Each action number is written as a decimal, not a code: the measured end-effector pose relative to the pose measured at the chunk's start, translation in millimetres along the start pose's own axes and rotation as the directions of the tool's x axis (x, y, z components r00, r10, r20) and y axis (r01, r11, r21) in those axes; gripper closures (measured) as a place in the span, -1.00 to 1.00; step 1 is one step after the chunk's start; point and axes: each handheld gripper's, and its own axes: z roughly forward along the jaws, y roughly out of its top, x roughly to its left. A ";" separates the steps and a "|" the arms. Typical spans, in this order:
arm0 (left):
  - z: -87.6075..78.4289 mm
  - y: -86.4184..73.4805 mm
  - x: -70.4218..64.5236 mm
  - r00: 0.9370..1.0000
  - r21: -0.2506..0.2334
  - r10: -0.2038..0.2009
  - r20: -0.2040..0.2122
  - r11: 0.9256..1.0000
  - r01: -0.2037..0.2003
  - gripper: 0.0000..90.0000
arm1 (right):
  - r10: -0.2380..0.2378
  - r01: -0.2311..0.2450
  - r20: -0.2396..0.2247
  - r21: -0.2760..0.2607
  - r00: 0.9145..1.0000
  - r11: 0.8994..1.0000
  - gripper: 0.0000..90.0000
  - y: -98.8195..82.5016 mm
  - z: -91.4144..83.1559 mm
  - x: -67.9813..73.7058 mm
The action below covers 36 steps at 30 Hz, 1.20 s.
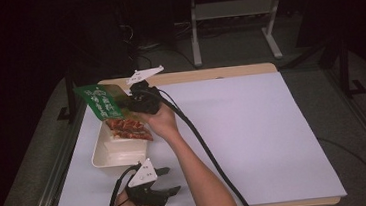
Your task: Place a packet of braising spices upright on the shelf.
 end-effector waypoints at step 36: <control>0.1 -0.4 -0.5 1.000 -0.003 -0.016 0.002 1.000 0.016 -0.29 | 0.121 -0.119 0.055 -0.051 0.991 0.992 0.99 -25.4 18.1 -12.8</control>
